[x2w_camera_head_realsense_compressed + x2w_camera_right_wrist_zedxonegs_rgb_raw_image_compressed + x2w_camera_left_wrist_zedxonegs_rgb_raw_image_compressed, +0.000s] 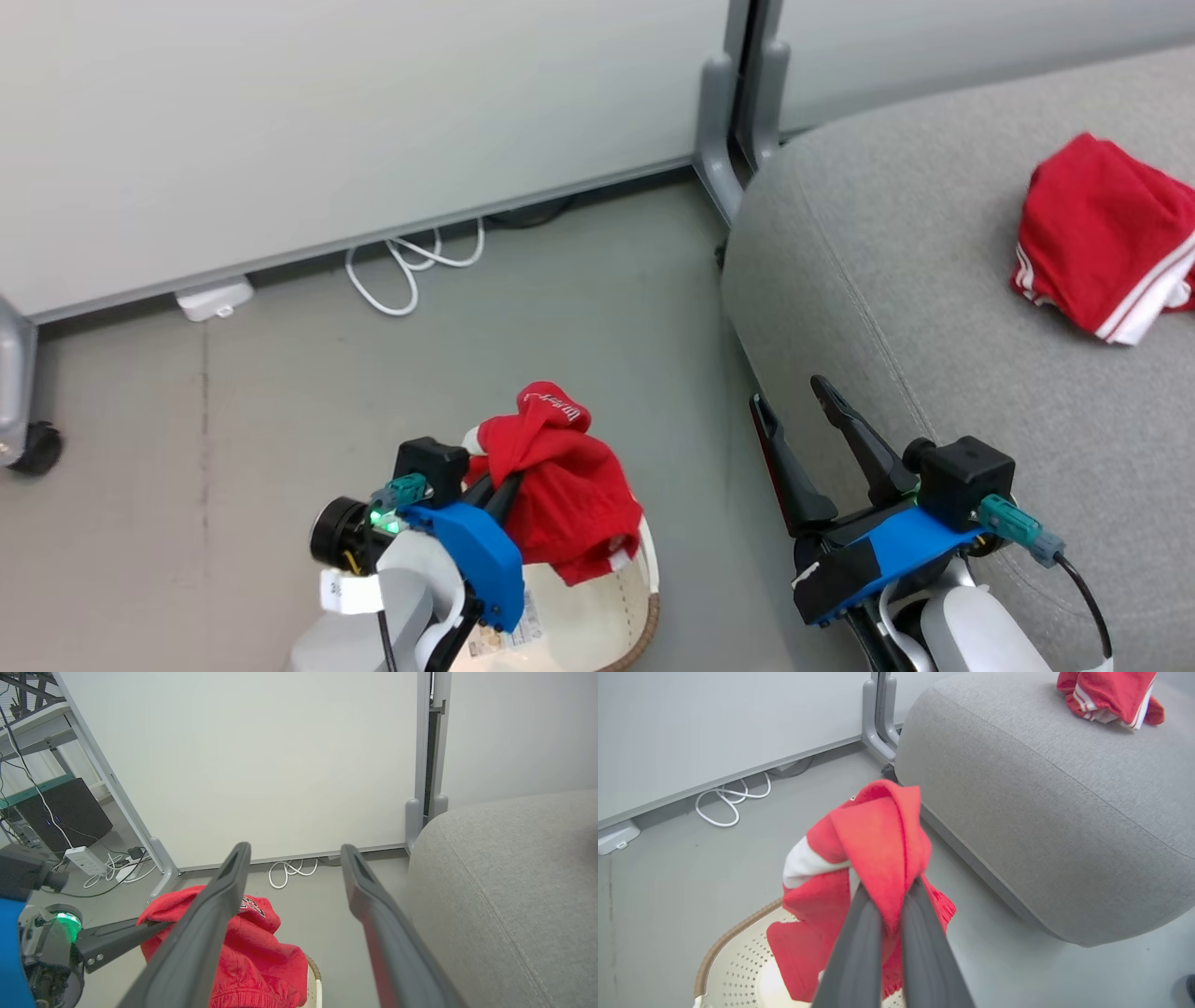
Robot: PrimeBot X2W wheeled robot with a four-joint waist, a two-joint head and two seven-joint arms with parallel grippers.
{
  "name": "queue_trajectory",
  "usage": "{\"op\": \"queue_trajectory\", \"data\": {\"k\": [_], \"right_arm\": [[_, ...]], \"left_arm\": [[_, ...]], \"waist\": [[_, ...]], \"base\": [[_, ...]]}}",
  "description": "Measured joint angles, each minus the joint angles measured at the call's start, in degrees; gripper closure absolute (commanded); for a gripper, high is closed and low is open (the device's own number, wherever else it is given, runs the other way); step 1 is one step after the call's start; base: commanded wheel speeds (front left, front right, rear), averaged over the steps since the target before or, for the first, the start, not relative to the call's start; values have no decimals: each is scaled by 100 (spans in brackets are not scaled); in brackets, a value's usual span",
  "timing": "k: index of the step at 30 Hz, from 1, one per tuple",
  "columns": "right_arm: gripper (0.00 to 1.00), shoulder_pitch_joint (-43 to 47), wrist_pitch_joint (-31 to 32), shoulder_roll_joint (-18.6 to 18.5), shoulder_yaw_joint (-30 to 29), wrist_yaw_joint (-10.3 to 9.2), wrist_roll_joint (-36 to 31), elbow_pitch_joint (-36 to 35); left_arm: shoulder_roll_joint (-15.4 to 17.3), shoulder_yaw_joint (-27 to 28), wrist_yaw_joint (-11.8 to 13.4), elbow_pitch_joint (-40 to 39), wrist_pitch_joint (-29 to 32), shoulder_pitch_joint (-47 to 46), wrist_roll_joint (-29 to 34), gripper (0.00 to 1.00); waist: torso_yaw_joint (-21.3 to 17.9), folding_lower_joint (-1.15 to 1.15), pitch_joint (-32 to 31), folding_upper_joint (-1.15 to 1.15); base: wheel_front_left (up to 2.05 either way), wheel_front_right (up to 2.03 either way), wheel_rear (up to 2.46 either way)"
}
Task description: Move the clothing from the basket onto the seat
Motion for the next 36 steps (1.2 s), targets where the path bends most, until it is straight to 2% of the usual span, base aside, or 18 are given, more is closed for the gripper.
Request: {"op": "queue_trajectory", "data": {"k": [12,21,36], "right_arm": [[0,227,172,0,22,0,16,-174],[0,332,246,0,9,0,15,-181],[0,361,285,0,33,0,16,-204]], "left_arm": [[-135,-712,0,-590,1,-855,-208,100],[-298,-1015,0,-958,52,-1475,-428,100],[-391,-1317,0,-994,151,-1969,-649,100]], "waist": [[465,1,-453,0],[609,1,-578,0],[635,2,-575,0]], "base": [[0,0,0],[0,0,0],[0,0,0]]}}
